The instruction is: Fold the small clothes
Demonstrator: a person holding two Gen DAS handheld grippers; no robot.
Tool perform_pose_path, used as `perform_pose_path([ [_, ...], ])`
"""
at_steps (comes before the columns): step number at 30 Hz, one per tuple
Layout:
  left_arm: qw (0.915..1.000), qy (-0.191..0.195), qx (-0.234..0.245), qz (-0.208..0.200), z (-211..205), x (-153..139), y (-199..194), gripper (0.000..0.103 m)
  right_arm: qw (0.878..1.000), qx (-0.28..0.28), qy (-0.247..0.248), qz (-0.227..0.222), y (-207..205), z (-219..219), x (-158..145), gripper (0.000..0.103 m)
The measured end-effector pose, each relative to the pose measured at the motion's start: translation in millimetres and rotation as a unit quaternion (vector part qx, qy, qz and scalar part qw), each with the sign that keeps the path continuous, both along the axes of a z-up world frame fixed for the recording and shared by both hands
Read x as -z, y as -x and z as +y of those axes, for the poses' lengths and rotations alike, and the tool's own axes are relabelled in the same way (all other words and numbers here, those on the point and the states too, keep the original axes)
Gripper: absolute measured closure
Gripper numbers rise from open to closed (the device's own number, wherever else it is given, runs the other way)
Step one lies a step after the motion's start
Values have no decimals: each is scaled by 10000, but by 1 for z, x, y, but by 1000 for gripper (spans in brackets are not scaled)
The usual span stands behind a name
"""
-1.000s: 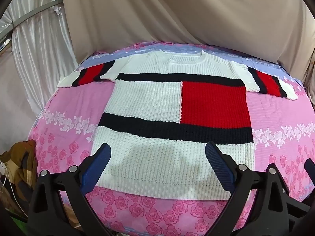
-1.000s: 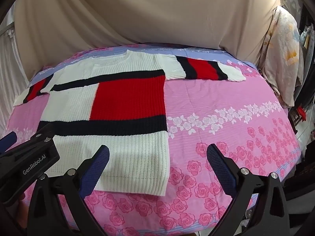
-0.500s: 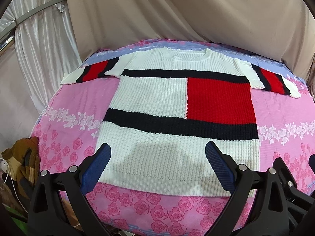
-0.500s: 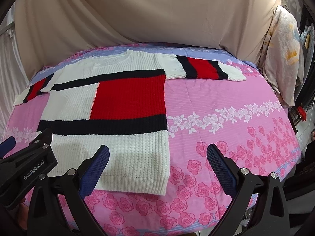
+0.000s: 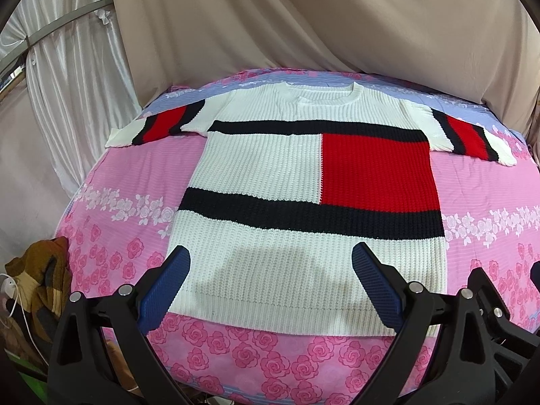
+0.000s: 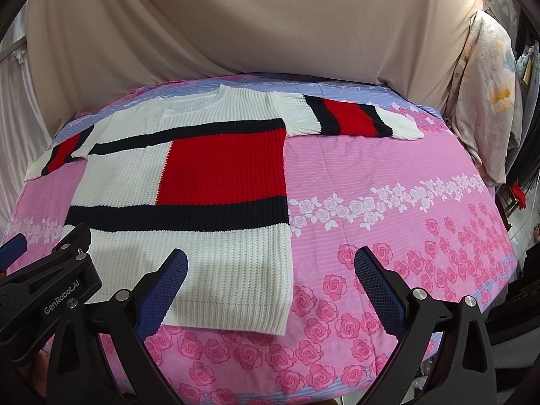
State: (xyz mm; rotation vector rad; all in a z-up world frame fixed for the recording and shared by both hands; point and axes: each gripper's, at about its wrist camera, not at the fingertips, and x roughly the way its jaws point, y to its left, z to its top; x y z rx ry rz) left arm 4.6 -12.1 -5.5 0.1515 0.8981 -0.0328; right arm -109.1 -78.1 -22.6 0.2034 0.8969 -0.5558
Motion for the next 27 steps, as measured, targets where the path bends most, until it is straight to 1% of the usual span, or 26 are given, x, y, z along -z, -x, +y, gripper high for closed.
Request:
perform_pose_path([
  [27,10000,-8,-4,17,3,0,-2,9,10000,-5,-17,33,-2,2,1,5],
])
